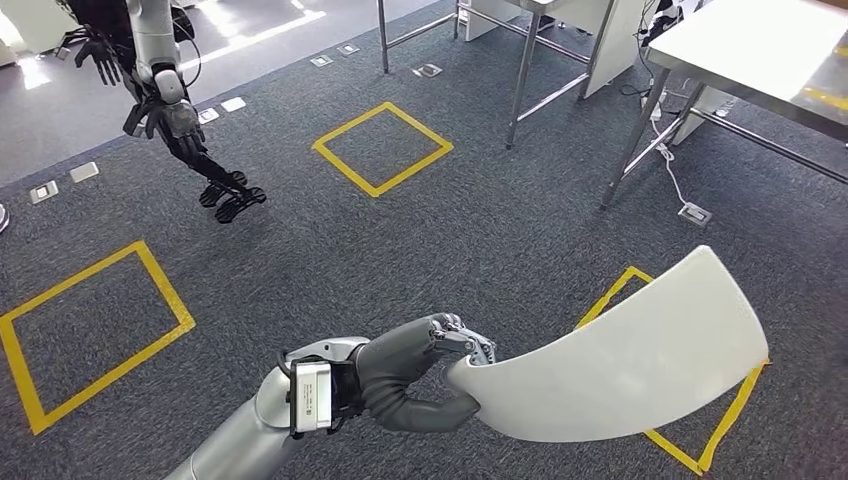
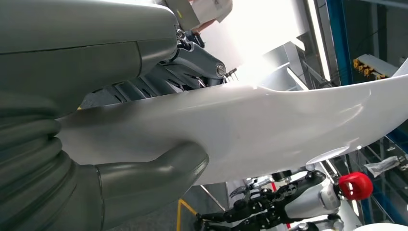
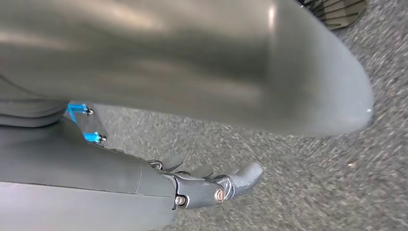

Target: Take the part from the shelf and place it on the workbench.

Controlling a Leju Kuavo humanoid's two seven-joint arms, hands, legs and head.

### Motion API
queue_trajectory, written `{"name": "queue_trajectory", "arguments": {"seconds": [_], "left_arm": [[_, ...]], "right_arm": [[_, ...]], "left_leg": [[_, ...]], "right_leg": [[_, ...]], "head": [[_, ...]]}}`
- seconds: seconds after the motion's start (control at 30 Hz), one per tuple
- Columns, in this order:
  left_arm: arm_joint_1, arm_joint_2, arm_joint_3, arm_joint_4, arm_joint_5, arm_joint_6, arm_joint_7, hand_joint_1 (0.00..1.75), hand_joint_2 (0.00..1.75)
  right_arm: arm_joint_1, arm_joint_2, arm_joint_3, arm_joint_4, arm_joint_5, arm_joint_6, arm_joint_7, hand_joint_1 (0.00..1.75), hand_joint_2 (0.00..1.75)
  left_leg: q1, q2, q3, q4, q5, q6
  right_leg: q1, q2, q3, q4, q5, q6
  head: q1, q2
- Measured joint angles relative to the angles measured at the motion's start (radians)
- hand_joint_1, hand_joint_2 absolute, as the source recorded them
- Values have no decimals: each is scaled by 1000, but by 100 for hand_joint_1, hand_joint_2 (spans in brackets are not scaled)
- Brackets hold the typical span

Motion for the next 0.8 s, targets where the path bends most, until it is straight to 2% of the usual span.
{"name": "queue_trajectory", "arguments": {"seconds": [0.03, 0.07, 0.13, 0.17, 0.2, 0.23, 0.27, 0.3, 0.37, 0.4, 0.43, 0.5, 0.53, 0.57, 0.63, 0.7, 0.73, 0.77, 0.8], "left_arm": [[-1, -3, 0, -2, 0, 0, 2, 175, 175], [-3, -5, 0, -5, 1, 0, 3, 175, 175], [-2, -5, 0, -7, 2, 0, 3, 175, 175], [-1, -4, 0, -7, 2, 0, 3, 175, 175], [1, -3, 0, -7, 2, 0, 4, 175, 175], [1, -2, 0, -7, 2, 0, 4, 175, 175], [1, -2, 0, -7, 2, 0, 4, 175, 175], [1, -2, 0, -7, 2, 0, 4, 175, 175], [0, -2, 0, -8, 2, 0, 4, 175, 175], [0, -3, 0, -8, 2, 0, 4, 175, 175], [-1, -3, 0, -8, 2, 0, 4, 175, 175], [-1, -4, 0, -9, 2, 0, 3, 175, 175], [-2, -6, 0, -9, 2, 0, 3, 175, 175], [-3, -8, 0, -10, 2, 0, 3, 175, 175], [-2, -10, 0, -10, 2, 0, 3, 175, 175], [-1, -10, 0, -8, 2, 0, 4, 175, 175], [0, -10, 0, -7, 2, 0, 4, 175, 175], [0, -10, 0, -7, 2, 0, 4, 175, 175], [0, -11, 0, -8, 2, 0, 5, 175, 175]], "right_arm": [[1, -1, 0, 0, 0, 0, 0, 0, 0], [1, -2, -1, 0, 0, 1, 0, 0, 0], [-2, -3, -1, 0, 0, 1, 0, 0, 0], [-3, -3, -1, 0, 0, 2, 0, 0, 0], [-2, -3, -1, 0, 0, 2, 0, 0, 0], [-1, -3, -1, 0, 0, 2, 0, 0, 0], [0, -3, -1, 0, 0, 2, 0, 0, 0], [1, -3, -2, 0, 0, 2, 0, 0, 0], [0, -3, -2, 0, 0, 2, 0, 0, 0], [0, -3, -2, -1, 0, 2, 0, 0, 0], [0, -4, -2, -1, 0, 2, 0, 0, 0], [4, -5, -2, -1, 0, 2, 0, 0, 0], [6, -5, -2, -1, 0, 2, 0, 0, 0], [6, -5, -2, -1, 0, 2, 0, 0, 0], [2, -6, -2, -1, 0, 2, 0, 0, 0], [-1, -6, -2, -2, 0, 2, 0, 0, 0], [0, -6, -2, -2, 0, 2, 0, 0, 0], [2, -6, -2, -2, 0, 2, 0, 0, 0], [3, -6, -2, -2, 0, 1, 0, 0, 0]], "left_leg": [[2, -10, -2, 9, -8, -6], [4, -30, -12, 36, -27, -13], [10, -78, -64, 153, -90, -22], [12, -90, -97, 223, -119, -24], [14, -95, -122, 273, -134, -25], [15, -97, -131, 289, -128, -25], [16, -99, -120, 264, -103, -23], [17, -106, -93, 203, -65, -21], [20, -143, -31, 66, -6, -15], [20, -158, -14, 23, 6, -12], [19, -166, -8, 7, 8, -8], [15, -151, -8, 2, 11, 3], [16, -141, -7, -2, 15, 10], [17, -131, -6, -6, 19, 17], [17, -107, -7, -11, 24, 26], [14, -83, -10, -10, 23, 30], [12, -72, -11, -9, 22, 31], [12, -61, -12, -8, 21, 31], [11, -51, -12, -6, 20, 30]], "right_leg": [[-3, 9, 0, -2, 2, -6], [-6, 17, 1, -4, 4, -11], [-8, 37, 0, -4, 6, -18], [-8, 48, -1, -4, 7, -20], [-8, 60, -1, -4, 7, -20], [-8, 71, -2, -4, 7, -19], [-8, 83, -1, -4, 8, -18], [-8, 95, 0, -3, 9, -16], [-8, 117, -1, -2, 11, -9], [-9, 127, -4, -2, 12, -3], [-11, 135, -7, -3, 14, 5], [-15, 149, -13, -8, 20, 22], [-16, 143, -16, -4, 17, 27], [-15, 125, -25, 14, 5, 31], [-11, 75, -72, 115, -53, 36], [-11, 52, -131, 243, -109, 40], [-11, 48, -142, 272, -114, 42], [-11, 45, -134, 260, -100, 42], [-11, 39, -104, 209, -72, 41]], "head": [[-1, 0], [-3, 0], [-8, 0], [-9, 0], [-10, 0], [-11, 0], [-12, 0], [-13, 0], [-14, 0], [-14, 0], [-14, 0], [-14, 0], [-13, 0], [-10, 0], [-2, 0], [2, 0], [2, 0], [3, 0], [3, 0]]}}
